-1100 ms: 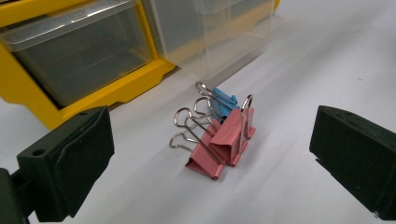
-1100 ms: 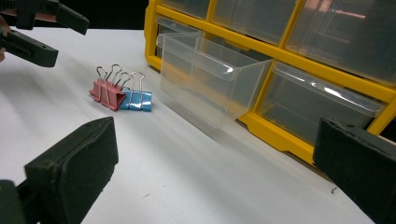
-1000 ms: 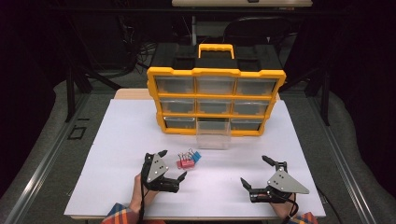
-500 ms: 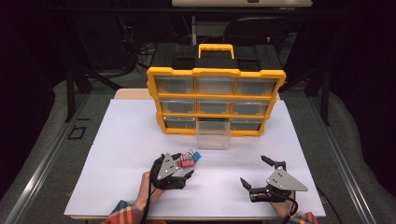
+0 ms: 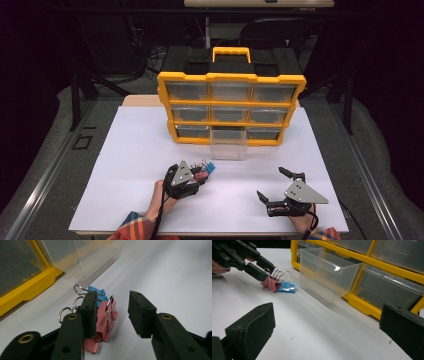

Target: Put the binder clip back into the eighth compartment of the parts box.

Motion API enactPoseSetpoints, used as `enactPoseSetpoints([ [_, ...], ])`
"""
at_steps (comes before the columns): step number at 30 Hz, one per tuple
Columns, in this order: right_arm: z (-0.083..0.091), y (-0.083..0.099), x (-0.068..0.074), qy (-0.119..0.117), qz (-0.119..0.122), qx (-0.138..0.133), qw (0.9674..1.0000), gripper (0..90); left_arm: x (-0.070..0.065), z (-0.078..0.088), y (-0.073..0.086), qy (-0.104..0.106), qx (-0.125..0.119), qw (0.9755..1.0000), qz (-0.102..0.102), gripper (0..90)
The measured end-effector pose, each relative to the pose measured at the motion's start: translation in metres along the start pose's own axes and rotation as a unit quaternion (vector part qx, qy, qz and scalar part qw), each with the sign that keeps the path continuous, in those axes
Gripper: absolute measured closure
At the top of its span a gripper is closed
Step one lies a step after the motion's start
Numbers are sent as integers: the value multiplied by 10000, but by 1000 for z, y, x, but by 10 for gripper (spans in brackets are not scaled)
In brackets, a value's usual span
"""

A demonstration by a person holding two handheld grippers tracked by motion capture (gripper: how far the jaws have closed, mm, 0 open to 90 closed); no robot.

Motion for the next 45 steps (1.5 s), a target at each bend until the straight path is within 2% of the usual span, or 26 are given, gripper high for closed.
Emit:
enactPoseSetpoints([
  [8,-1,0,0,26,35,20,10000,0,-1,-2,6,189,69,9997,-105,720],
  [15,-1,0,-1,13,58,10,10000,0,-2,-1,6,157,51,9998,-149,831],
  [19,-1,0,-1,59,72,26,10000,0,-4,1,6,119,38,9996,-269,880],
  [29,-2,0,-2,58,74,33,10000,0,-9,5,4,96,-28,9993,-363,881],
  [45,-4,0,0,-23,82,39,10000,0,-5,22,1,-86,-161,9996,-193,882],
])
Point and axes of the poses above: each handheld gripper's, and its own axes: z roughly backward along the jaws, y roughly out of its underside, x roughly to its left, the point moved 6 cm from there along -z, roughly forward along the jaws, and after that the axes turned 14 degrees about y, right-handed, at the moved point
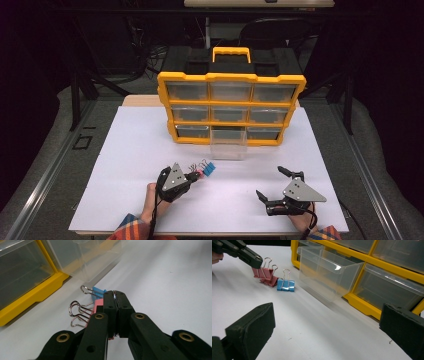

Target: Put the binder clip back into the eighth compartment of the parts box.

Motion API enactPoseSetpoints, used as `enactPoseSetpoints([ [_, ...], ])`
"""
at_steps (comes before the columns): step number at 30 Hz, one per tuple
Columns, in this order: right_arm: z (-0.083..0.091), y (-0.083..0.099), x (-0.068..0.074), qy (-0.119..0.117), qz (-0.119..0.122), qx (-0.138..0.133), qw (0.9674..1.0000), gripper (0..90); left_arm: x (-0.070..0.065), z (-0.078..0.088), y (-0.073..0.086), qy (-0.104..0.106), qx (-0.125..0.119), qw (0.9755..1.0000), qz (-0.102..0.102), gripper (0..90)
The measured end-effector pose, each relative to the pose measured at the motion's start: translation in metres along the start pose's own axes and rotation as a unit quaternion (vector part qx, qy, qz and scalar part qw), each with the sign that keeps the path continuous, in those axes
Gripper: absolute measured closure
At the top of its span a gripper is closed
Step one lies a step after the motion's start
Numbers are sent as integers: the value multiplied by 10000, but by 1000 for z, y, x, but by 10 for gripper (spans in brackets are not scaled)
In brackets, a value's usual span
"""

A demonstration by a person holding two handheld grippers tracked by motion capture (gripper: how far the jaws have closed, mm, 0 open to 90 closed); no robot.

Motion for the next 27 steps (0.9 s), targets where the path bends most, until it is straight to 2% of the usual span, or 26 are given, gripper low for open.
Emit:
enactPoseSetpoints([
  [16,1,0,1,-66,-8,-32,10000,0,12,18,-13,-183,-66,9998,42,882],
  [27,1,1,1,-90,-23,-19,10000,0,30,27,-25,-357,-126,9992,103,881],
])
Point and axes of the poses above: each handheld gripper's, and its own axes: z roughly backward along the jaws, y roughly out of its underside, x roughly to its left, the point moved 6 cm from there along -z, roughly forward along the jaws, and after that the axes turned 14 degrees about y, right-handed, at the moved point
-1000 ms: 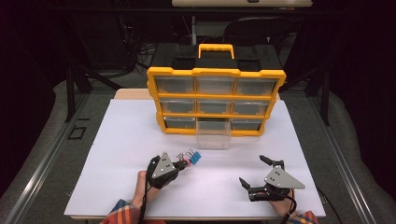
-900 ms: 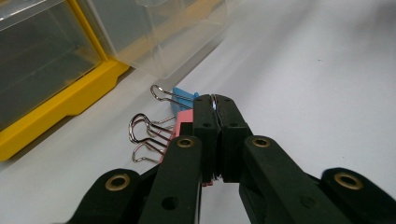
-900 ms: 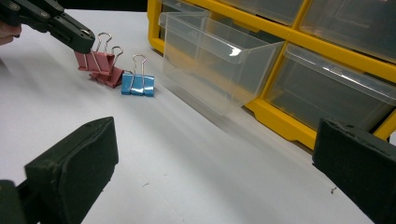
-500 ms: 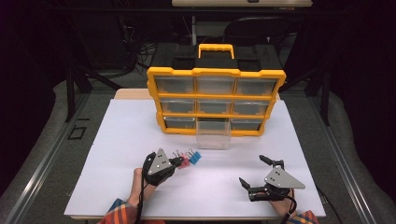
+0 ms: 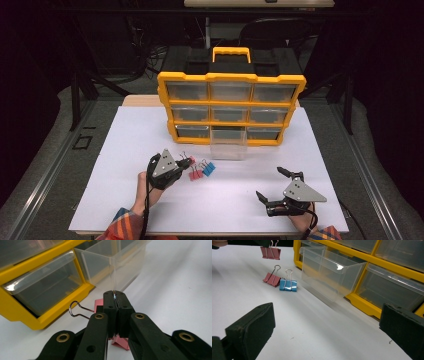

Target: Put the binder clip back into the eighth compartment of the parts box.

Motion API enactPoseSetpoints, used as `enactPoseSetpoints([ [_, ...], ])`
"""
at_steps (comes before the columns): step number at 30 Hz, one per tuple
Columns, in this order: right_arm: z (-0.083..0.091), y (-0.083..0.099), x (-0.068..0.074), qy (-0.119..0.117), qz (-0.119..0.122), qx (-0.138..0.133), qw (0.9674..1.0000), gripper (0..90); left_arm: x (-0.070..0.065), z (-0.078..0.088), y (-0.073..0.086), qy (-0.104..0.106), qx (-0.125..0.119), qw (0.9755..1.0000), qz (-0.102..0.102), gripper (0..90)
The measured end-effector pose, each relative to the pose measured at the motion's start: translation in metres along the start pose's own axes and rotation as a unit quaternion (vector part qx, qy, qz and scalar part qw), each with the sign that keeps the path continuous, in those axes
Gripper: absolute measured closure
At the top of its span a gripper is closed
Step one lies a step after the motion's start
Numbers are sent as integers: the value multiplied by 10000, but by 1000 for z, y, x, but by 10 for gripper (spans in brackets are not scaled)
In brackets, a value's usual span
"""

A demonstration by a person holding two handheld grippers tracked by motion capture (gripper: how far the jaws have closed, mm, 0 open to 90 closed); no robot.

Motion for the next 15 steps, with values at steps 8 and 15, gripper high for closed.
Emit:
enactPoseSetpoints([
  [8,0,0,0,4,13,22,10000,0,9,-1,-10,-35,-46,10000,0,881],
  [15,0,0,0,-19,7,-3,10000,0,15,-3,-16,-90,-72,9999,22,882],
])
Point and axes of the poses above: each handheld gripper's, and its own axes: z roughly backward along the jaws, y roughly out of its underside, x roughly to its left, the point moved 6 cm from there along -z, roughly forward along the jaws, and after that the axes turned 14 degrees about y, right-handed, at the moved point
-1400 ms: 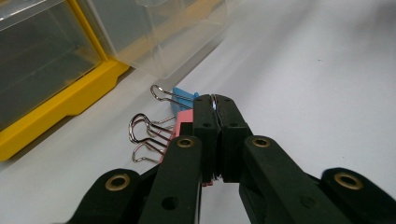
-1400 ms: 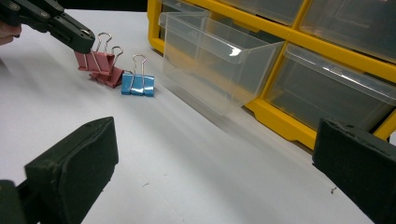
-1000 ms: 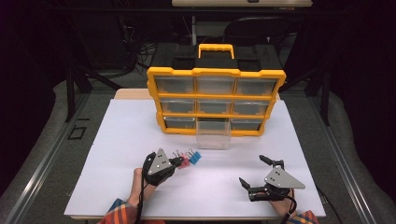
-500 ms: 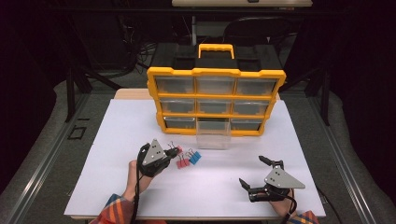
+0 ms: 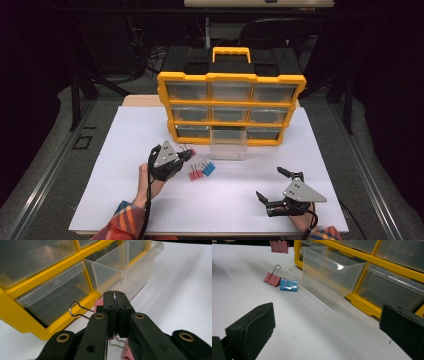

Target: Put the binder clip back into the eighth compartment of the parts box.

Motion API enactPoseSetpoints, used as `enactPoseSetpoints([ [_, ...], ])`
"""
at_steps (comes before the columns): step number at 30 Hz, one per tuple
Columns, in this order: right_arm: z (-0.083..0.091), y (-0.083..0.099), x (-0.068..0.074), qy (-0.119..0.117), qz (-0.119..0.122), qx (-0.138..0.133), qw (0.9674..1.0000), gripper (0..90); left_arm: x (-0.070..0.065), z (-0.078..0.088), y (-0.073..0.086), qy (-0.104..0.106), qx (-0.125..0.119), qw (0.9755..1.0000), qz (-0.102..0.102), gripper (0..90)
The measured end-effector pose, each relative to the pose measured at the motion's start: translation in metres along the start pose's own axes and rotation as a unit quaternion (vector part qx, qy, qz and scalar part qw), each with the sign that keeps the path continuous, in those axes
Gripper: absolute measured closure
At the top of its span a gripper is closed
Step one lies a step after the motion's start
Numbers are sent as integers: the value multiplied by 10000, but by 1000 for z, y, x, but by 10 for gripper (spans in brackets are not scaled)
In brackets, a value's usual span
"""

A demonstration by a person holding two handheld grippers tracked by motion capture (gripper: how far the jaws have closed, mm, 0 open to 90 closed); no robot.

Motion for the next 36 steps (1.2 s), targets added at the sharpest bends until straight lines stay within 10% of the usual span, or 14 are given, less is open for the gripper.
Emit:
enactPoseSetpoints([
  [36,3,1,-1,4,-147,-20,9999,0,17,-6,-55,17,-402,9992,-31,882],
])
Point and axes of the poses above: each handheld gripper's, and its own axes: z roughly backward along the jaws, y roughly out of its underside, x roughly to its left, the point moved 6 cm from there along -z, roughly forward along the jaws, and after that the axes turned 14 degrees about y, right-handed, at the moved point
